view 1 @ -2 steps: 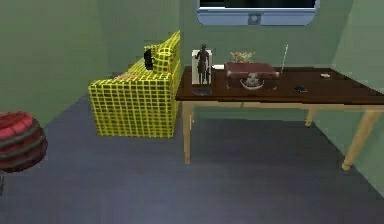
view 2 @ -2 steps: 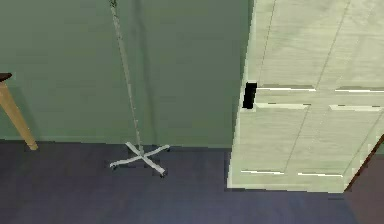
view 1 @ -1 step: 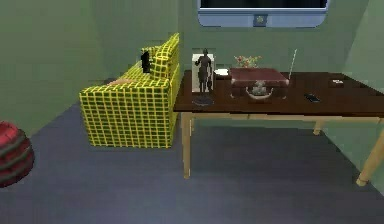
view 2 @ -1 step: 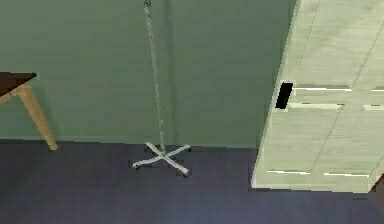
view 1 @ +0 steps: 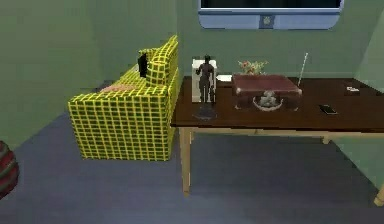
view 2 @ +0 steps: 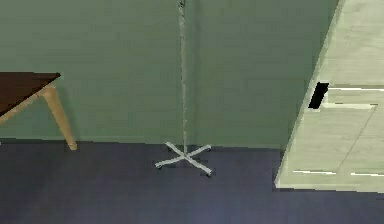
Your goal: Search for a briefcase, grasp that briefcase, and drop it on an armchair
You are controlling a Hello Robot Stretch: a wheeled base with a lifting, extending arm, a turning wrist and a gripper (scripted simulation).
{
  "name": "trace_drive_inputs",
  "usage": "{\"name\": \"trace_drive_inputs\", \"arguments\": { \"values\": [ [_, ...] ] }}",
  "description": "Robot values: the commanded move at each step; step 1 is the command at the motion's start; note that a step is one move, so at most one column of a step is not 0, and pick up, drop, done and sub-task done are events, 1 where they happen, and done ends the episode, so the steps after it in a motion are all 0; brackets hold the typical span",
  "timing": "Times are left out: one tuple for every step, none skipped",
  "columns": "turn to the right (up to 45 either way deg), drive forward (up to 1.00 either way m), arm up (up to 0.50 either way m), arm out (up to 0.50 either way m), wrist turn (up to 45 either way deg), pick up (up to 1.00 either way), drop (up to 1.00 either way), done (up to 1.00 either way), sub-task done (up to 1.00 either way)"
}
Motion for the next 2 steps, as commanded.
{"name": "trace_drive_inputs", "arguments": {
  "values": [
    [30.0, 0.0, 0.0, 0.0, 0.0, 0.0, 0.0, 0.0, 0.0],
    [3.0, 0.0, 0.0, 0.0, 0.0, 0.0, 0.0, 0.0, 0.0]
  ]
}}
